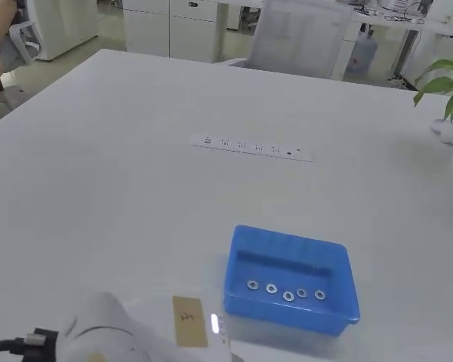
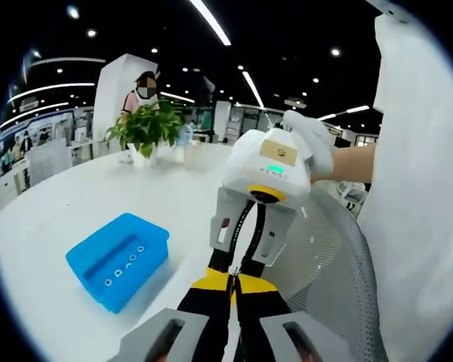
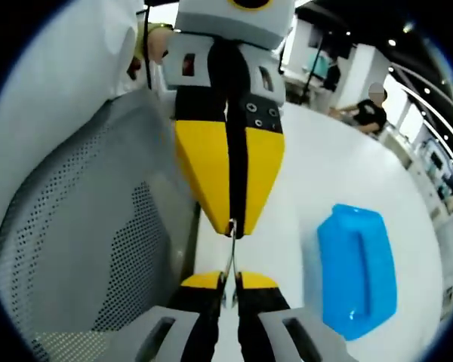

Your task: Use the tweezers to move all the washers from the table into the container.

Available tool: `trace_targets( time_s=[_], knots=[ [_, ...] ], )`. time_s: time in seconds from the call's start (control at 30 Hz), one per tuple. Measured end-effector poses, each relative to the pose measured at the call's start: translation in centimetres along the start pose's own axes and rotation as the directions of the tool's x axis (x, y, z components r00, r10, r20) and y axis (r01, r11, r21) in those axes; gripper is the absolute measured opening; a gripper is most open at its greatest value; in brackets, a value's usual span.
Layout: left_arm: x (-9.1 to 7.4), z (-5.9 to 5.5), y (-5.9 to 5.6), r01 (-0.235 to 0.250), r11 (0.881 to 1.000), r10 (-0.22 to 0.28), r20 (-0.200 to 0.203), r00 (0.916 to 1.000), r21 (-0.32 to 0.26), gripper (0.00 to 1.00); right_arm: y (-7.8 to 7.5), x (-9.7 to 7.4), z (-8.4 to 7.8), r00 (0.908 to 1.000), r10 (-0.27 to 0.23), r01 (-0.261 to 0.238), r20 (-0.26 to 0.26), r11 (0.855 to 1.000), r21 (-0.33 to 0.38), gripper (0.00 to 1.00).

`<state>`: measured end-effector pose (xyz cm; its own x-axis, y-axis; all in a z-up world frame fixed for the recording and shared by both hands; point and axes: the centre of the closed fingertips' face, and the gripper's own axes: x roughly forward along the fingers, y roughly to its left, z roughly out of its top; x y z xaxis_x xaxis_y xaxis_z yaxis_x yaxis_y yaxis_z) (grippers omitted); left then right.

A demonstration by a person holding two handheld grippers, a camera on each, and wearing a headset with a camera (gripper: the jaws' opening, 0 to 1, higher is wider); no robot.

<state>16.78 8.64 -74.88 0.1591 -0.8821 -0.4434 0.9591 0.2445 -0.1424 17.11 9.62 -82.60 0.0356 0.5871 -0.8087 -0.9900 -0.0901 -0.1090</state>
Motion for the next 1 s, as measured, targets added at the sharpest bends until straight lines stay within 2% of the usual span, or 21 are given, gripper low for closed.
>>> trace_targets(
  time_s=[0.07,0.13,0.27,0.33,0.37,0.53,0.6,0.67,0.7,0.77,0.83,1.0],
  knots=[
    [0.0,-0.2,0.2,-0.006,1.000,0.006,-0.015,0.9999,-0.001,0.00,0.1,0.1,-0.2,0.9999,0.007,-0.007,-0.014,1.000,-0.011,0.04],
    [-0.1,-0.8,0.5,-0.011,1.000,0.011,-0.047,0.9988,0.012,0.00,0.0,0.3,-0.3,0.9995,0.006,-0.006,-0.030,1.000,-0.023,0.04],
    [-0.4,-1.8,1.1,-0.032,0.998,0.036,-0.091,0.9952,0.047,0.00,-0.3,0.7,-0.5,0.9994,-0.003,0.002,-0.034,1.000,-0.025,0.04],
    [-0.6,-2.8,1.6,-0.048,0.997,0.054,-0.132,0.9898,0.052,0.00,-0.7,1.3,-0.7,0.9993,-0.017,0.016,-0.034,0.999,-0.029,0.04],
    [-1.0,-3.6,2.3,-0.075,0.995,0.085,-0.166,0.9824,0.066,0.00,-0.7,1.5,-0.5,0.9998,-0.017,0.017,-0.014,1.000,-0.021,0.04],
    [-1.6,-5.7,3.5,-0.108,0.992,0.120,-0.205,0.9713,0.066,0.00,-1.2,2.5,-0.2,0.9996,-0.022,0.022,0.016,1.000,-0.006,0.05],
    [-1.7,-6.4,3.8,-0.116,0.991,0.126,-0.213,0.9689,0.061,0.00,-1.2,2.9,-0.2,0.9994,-0.014,0.013,0.033,1.000,0.016,0.05],
    [-1.8,-7.0,4.1,-0.122,0.991,0.130,-0.218,0.9672,0.051,0.00,-1.2,3.2,-0.1,0.9985,-0.004,0.000,0.055,0.998,0.070,0.05],
    [-1.8,-7.2,4.1,-0.122,0.991,0.130,-0.221,0.9665,0.046,0.00,-1.2,3.3,0.0,0.9972,0.001,-0.009,0.075,0.993,0.117,0.05],
    [-1.6,-8.0,4.3,-0.120,0.992,0.125,-0.237,0.9635,0.032,0.00,-1.2,3.3,-0.2,0.9954,0.007,-0.023,0.096,0.986,0.167,0.05],
    [-1.2,-8.9,4.3,-0.108,0.994,0.100,-0.263,0.9596,-0.015,0.00,-1.3,3.3,-0.3,0.9934,-0.005,-0.016,0.114,0.983,0.182,0.06],
    [-0.6,-9.6,4.7,-0.102,0.995,0.094,-0.286,0.9536,-0.013,0.00,-1.2,3.5,-1.0,0.9937,-0.024,0.000,0.110,0.977,0.212,0.06]
  ],
)
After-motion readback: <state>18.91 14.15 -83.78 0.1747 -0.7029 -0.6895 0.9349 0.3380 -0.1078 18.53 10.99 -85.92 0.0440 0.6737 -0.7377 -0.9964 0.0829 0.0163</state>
